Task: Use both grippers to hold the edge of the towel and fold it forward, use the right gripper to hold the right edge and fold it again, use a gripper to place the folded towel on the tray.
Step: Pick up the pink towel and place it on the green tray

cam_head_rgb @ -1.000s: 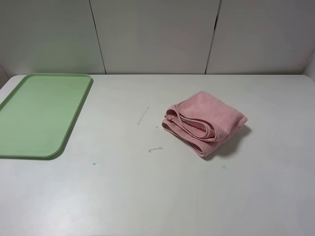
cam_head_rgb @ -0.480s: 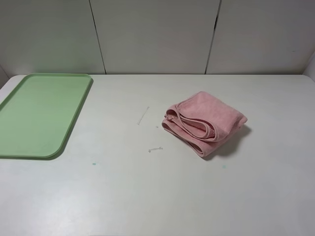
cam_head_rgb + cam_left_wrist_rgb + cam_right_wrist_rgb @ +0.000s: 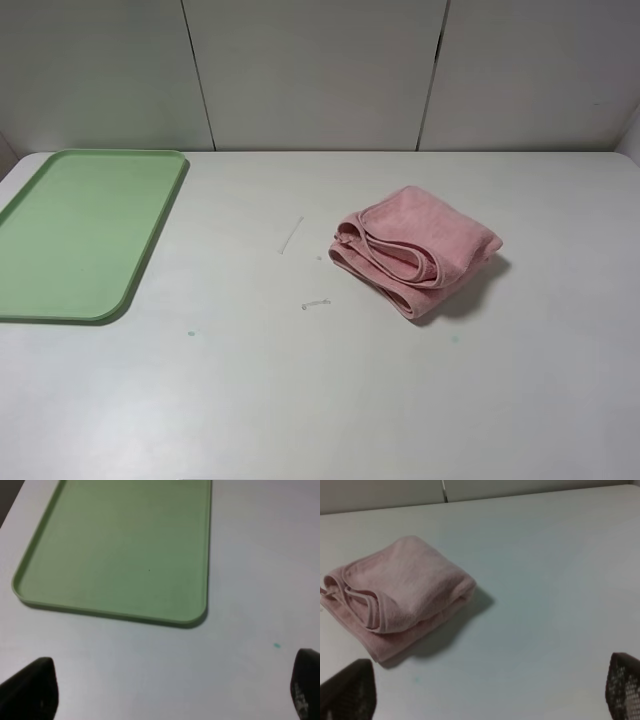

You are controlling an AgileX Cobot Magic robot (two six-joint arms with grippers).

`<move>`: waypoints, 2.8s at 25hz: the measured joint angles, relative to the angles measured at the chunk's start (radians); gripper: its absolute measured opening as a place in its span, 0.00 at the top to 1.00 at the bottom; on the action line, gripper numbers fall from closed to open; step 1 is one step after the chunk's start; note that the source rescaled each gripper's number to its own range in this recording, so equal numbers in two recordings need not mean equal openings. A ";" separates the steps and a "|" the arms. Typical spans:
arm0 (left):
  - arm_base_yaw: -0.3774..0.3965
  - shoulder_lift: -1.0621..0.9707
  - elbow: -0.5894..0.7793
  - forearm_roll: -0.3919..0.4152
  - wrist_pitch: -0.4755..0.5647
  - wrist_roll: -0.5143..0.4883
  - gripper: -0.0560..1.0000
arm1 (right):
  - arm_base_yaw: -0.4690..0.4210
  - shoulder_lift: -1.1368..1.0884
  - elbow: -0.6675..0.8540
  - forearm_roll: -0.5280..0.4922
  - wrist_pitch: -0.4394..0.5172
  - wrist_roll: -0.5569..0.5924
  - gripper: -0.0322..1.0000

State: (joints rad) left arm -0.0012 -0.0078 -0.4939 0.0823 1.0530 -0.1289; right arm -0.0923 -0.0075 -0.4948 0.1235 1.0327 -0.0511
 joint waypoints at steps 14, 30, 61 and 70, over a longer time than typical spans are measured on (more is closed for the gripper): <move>0.000 0.000 0.000 -0.012 0.001 0.082 0.00 | 0.000 0.000 0.000 0.000 0.000 0.000 0.00; -0.003 0.537 -0.237 -0.088 -0.023 0.158 0.00 | 0.000 0.000 0.000 0.000 0.000 0.000 0.00; -0.622 1.808 -0.832 -0.134 -0.485 0.040 0.00 | 0.000 0.000 0.000 0.000 -0.001 0.000 0.00; -0.690 2.052 -1.057 -0.134 -0.541 0.015 0.00 | 0.000 0.000 0.000 0.000 -0.001 0.000 0.00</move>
State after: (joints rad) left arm -0.6907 2.0442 -1.5511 -0.0518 0.5122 -0.1138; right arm -0.0923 -0.0075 -0.4948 0.1235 1.0316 -0.0511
